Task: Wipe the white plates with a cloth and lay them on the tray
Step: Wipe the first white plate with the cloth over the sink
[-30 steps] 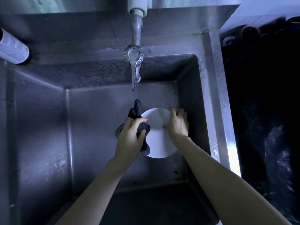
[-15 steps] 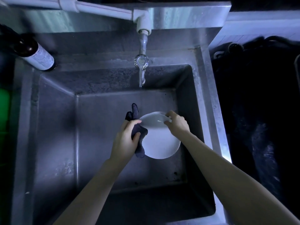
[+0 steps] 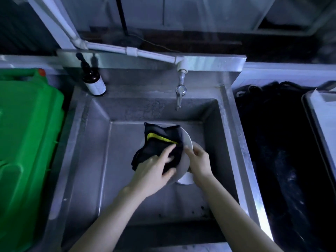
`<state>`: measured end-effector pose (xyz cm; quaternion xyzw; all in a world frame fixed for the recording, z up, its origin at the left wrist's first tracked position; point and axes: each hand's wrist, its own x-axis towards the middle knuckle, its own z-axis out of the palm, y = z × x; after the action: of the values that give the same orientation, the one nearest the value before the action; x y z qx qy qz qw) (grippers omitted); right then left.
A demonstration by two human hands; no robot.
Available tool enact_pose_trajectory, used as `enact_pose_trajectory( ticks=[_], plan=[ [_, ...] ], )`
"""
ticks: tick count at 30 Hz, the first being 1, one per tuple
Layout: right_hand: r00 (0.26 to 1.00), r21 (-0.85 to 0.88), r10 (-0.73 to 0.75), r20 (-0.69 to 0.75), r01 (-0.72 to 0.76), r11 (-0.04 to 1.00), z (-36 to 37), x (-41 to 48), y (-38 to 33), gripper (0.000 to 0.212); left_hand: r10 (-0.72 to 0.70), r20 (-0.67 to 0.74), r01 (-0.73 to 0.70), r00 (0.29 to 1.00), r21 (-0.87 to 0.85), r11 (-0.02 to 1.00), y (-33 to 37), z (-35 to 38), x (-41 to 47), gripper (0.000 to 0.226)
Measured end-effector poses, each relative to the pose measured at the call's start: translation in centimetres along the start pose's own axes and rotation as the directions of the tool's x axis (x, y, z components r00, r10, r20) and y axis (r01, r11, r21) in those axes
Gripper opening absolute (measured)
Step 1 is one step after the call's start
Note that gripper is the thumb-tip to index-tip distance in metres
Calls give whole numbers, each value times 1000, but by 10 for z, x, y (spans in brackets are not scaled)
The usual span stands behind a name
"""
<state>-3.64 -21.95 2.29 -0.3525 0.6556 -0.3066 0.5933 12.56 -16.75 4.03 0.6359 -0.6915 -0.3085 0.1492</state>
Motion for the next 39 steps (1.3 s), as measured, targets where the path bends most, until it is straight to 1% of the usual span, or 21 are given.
enact_pose_trajectory(
  ticks=[1,2,3,4,5,6,7,9,12,14,16,19,21,23,25,28,31,32,35,37,39],
  plan=[
    [1000,56,-11,-4,11,998,5,-10,-5,25,6,53,-4,999,-46,999,0,-5,-6,57],
    [1000,104,-26,-5,26,994,8,-18,-10,23,7,75,0,997,-92,996,-2,-11,-13,50],
    [999,145,-46,-3,46,988,10,-26,-16,21,27,24,-25,999,-101,995,-6,-19,-19,46],
    [997,175,-72,2,71,982,13,-34,-22,21,87,-85,-89,993,-14,996,-10,-26,-23,45],
    [995,194,-96,7,93,976,17,-42,-26,22,168,-190,-141,967,150,979,-17,-31,-26,47],
    [993,207,-116,9,112,972,21,-50,-29,23,221,-249,-149,943,278,949,-20,-35,-31,50],
    [991,213,-136,3,133,968,26,-57,-32,24,254,-269,-155,929,340,928,-22,-37,-34,53],
    [981,191,-188,-43,192,963,37,-69,-36,26,297,-227,-195,927,386,902,-21,-39,-42,59],
    [962,141,-249,-111,263,954,54,-82,-44,30,257,-209,-162,944,384,909,-16,-35,-46,63],
    [961,132,-259,-101,271,953,63,-91,-46,29,208,-236,-109,949,375,921,-10,-41,-41,63],
    [963,140,-252,-95,263,955,70,-99,-45,29,193,-266,-78,945,387,919,-5,-52,-35,62],
    [948,156,-283,-146,304,940,71,-107,-55,31,224,-280,-95,934,410,907,-4,-70,-34,61],
    [926,145,-329,-186,357,923,66,-110,-69,41,225,-274,-99,935,409,907,-8,-76,-44,62],
    [914,166,-329,-237,372,913,58,-111,-82,43,211,-286,-84,935,399,913,-10,-75,-60,63],
    [910,206,-314,-270,373,904,51,-112,-89,42,226,-279,-105,933,390,915,-1,-68,-74,62],
    [930,249,-299,-215,348,904,50,-119,-87,37,314,-262,-191,913,405,894,24,-62,-72,60],
    [954,307,-270,-130,298,904,48,-124,-78,29,318,-235,-193,918,434,880,38,-74,-52,63],
    [956,302,-264,-128,291,908,45,-126,-77,29,297,-228,-173,927,442,880,38,-79,-46,64],
    [936,212,-315,-156,344,915,29,-127,-88,41,215,-242,-102,946,409,907,35,-91,-40,68],
    [918,217,-347,-190,384,897,16,-124,-98,46,191,-262,-61,946,435,899,34,-92,-44,70],
    [912,254,-336,-237,392,884,4,-119,-108,49,185,-267,-45,946,457,889,36,-85,-54,70]
  ],
)
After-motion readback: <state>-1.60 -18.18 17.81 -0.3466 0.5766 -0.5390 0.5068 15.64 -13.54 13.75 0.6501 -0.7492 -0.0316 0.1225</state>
